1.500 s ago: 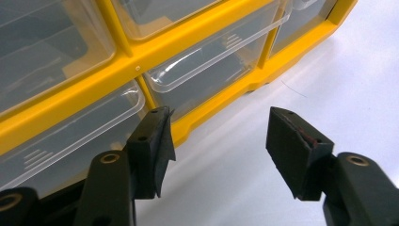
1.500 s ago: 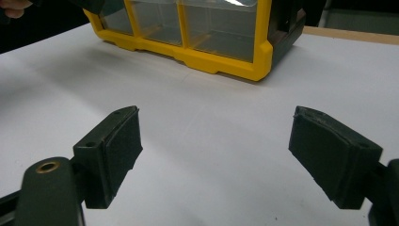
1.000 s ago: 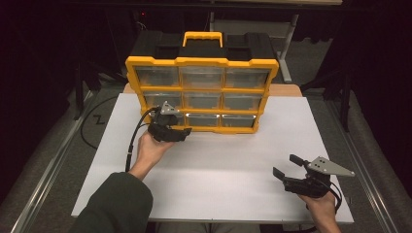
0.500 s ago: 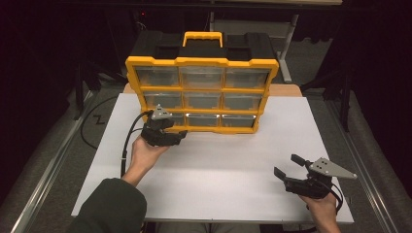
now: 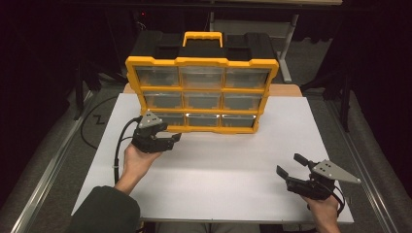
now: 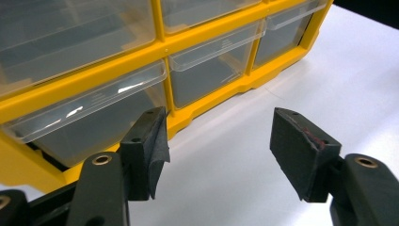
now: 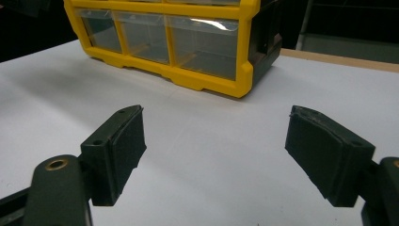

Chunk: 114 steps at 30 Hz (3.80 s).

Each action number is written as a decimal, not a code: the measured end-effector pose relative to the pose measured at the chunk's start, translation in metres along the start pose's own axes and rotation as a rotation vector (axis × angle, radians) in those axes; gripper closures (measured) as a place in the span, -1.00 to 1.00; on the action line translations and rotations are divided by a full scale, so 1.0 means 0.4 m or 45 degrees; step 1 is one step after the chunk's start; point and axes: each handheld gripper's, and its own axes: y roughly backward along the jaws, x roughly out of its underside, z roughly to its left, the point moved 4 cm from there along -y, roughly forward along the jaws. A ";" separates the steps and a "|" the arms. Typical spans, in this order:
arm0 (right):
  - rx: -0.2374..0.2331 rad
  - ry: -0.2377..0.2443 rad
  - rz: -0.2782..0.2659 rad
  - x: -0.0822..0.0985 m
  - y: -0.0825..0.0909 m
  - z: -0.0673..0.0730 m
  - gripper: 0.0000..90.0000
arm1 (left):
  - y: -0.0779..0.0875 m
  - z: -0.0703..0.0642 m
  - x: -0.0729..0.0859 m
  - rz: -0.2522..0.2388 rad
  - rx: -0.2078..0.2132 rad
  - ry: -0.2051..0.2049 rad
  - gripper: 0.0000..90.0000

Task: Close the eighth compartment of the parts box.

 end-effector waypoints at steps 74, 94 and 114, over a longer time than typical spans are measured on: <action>0.055 -0.037 -0.023 0.016 0.033 -0.008 -0.51 | 0.151 0.005 0.188 -0.279 -0.018 0.095 -0.38; 0.058 -0.033 -0.025 0.018 0.040 -0.004 -0.51 | 0.161 0.009 0.216 -0.306 -0.030 0.093 -0.41; 0.047 -0.036 -0.034 0.019 0.035 -0.003 -0.54 | 0.148 0.006 0.224 -0.285 0.005 0.112 -0.42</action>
